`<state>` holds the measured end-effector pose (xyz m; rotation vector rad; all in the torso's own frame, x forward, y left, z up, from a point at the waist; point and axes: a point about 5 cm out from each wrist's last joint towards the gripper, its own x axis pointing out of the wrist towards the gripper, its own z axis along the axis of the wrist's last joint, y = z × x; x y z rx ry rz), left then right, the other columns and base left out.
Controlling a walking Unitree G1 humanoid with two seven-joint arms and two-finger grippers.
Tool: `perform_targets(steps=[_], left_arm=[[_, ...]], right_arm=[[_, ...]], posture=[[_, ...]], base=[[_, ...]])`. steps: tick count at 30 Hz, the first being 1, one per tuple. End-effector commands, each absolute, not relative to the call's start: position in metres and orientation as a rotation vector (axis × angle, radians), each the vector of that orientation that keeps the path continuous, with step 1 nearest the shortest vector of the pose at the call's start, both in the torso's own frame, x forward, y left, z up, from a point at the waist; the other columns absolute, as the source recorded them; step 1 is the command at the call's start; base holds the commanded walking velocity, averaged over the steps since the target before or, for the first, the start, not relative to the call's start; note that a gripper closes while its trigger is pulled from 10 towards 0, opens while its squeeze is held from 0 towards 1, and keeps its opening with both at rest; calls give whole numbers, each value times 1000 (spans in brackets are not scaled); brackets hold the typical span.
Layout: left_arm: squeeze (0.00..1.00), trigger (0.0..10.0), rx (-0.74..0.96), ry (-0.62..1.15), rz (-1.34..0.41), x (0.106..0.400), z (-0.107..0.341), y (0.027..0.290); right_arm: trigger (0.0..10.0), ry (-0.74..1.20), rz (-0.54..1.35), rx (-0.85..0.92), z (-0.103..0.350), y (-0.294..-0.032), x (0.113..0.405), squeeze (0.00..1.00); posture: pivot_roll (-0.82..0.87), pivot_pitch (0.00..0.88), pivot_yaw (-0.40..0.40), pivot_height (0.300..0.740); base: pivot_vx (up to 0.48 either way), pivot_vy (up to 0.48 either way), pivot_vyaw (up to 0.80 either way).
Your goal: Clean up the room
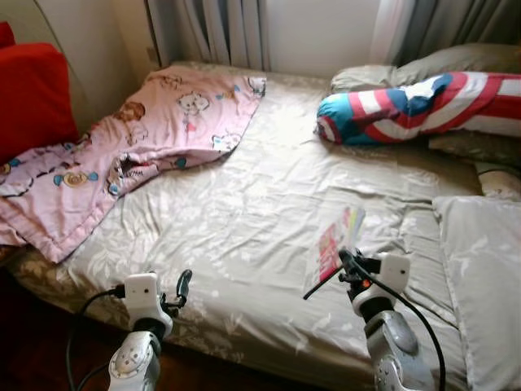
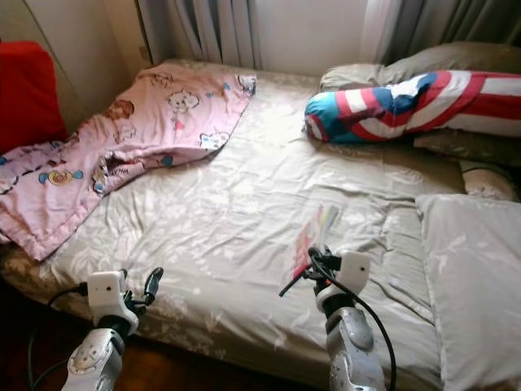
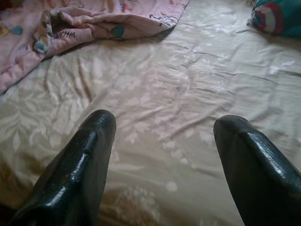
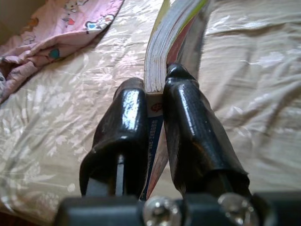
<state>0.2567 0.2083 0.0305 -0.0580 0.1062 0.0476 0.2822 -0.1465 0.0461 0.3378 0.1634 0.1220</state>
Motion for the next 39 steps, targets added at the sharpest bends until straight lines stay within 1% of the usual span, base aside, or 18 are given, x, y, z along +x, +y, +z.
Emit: perform_targets(steps=[1,5,21,28,32,39], left_arm=[[0,10000,-63,107,29,259,32,203],[0,10000,-64,104,28,258,33,202],[0,10000,-59,98,39,256,35,204],[0,10000,-59,95,34,255,37,203],[0,10000,-57,96,30,254,37,203],[0,10000,-56,102,24,254,37,202]], right_arm=[[10000,144,99,336,49,-154,283,0],[10000,133,96,335,50,-153,283,0],[10000,126,101,341,49,-149,282,0],[10000,162,118,305,45,-146,281,0],[10000,184,112,299,42,-145,281,0],[10000,171,105,307,43,-146,281,0]], posture=[[-48,92,0,726],[-47,92,0,726],[-43,100,4,726],[-41,102,7,726],[-40,99,11,691],[-41,96,16,663]], base=[[281,0,-700],[276,0,-175],[0,0,0],[0,0,0],[0,0,0],[0,0,0]])
